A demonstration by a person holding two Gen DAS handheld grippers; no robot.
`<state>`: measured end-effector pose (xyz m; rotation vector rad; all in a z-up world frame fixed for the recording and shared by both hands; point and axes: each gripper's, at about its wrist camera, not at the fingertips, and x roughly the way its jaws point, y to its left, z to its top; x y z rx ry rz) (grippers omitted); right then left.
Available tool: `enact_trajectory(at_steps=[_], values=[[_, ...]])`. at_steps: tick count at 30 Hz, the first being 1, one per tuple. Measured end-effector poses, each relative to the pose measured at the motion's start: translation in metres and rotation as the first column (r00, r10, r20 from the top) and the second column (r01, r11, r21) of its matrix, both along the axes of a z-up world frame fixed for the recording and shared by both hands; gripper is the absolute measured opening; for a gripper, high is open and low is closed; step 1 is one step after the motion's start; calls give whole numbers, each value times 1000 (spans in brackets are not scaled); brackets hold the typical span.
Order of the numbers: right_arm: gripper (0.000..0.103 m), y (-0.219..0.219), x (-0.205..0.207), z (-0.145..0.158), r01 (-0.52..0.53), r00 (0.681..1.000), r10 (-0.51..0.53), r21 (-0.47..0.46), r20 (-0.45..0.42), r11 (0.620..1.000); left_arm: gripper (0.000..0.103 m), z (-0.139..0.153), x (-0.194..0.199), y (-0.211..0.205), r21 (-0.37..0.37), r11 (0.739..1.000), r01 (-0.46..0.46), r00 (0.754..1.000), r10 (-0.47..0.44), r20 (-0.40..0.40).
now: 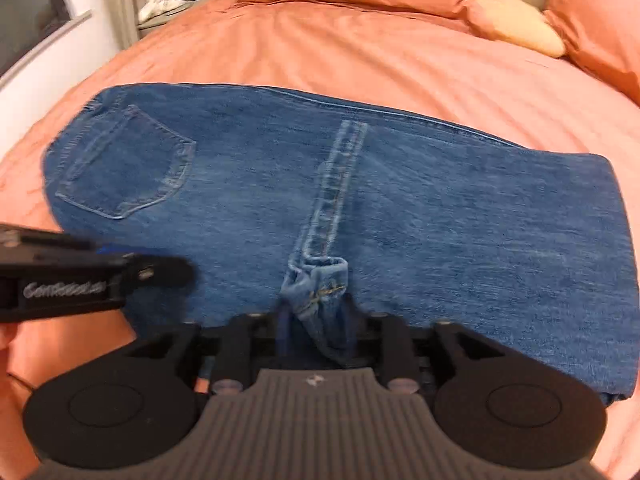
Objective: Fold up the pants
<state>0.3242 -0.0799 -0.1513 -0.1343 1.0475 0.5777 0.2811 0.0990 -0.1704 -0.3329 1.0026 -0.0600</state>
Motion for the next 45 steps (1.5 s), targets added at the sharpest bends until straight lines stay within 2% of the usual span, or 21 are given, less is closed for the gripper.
enact_trajectory(at_steps=[3, 6, 9, 13, 15, 19, 27, 30, 35, 36, 38, 39, 40, 43, 45], values=[[44, -6, 1, 16, -11, 1000, 10, 16, 6, 1000, 36, 3, 6, 3, -28, 1000, -4, 1000, 5, 15], [48, -21, 1, 33, 8, 998, -10, 27, 62, 1000, 50, 6, 15, 4, -58, 998, -19, 999, 20, 31], [47, -42, 12, 39, 85, 990, -84, 1, 116, 996, 58, 7, 22, 6, -127, 992, -22, 999, 27, 37], [39, -62, 28, 30, 173, 978, -168, -30, 126, 985, 67, 2, 34, 6, -216, 976, -37, 999, 44, 25], [32, -70, 34, 22, 197, 975, -192, -35, 116, 980, 68, -1, 39, 4, -243, 969, -34, 999, 41, 21], [26, -79, 47, 11, 207, 975, -204, -21, 92, 978, 73, -7, 52, 4, -303, 953, -17, 1000, 21, 11], [27, -76, 65, -6, 133, 990, -133, 5, 37, 991, 75, -22, 77, 15, -373, 928, 1, 1000, -11, -26], [29, -75, 70, -17, 115, 993, -115, 19, -2, 993, 76, -30, 87, 9, -381, 924, 11, 999, -28, -37], [29, -78, 71, -28, 104, 995, -104, 39, -12, 994, 77, -49, 105, -4, -398, 918, 13, 998, -33, -45], [28, -79, 71, -29, 105, 994, -104, 47, -16, 993, 76, -52, 107, -6, -407, 913, 19, 999, -36, -34], [27, -82, 73, -30, 106, 994, -105, 60, -24, 993, 60, -53, 111, -11, -413, 910, 30, 999, -42, -19], [27, -83, 73, -30, 108, 994, -106, 67, -28, 992, 39, -53, 112, -14, -401, 915, 38, 999, -50, -20], [27, -84, 74, -30, 108, 994, -106, 72, -30, 992, 28, -51, 113, -17, -365, 930, 41, 998, -52, -19], [27, -87, 73, -27, 106, 994, -104, 83, -26, 991, 20, -34, 106, -26, -294, 950, 103, 994, -87, 68], [27, -93, 71, -21, 110, 994, -111, 89, 1, 990, 19, -10, 96, -38, -193, 965, 176, 974, -142, 175]])
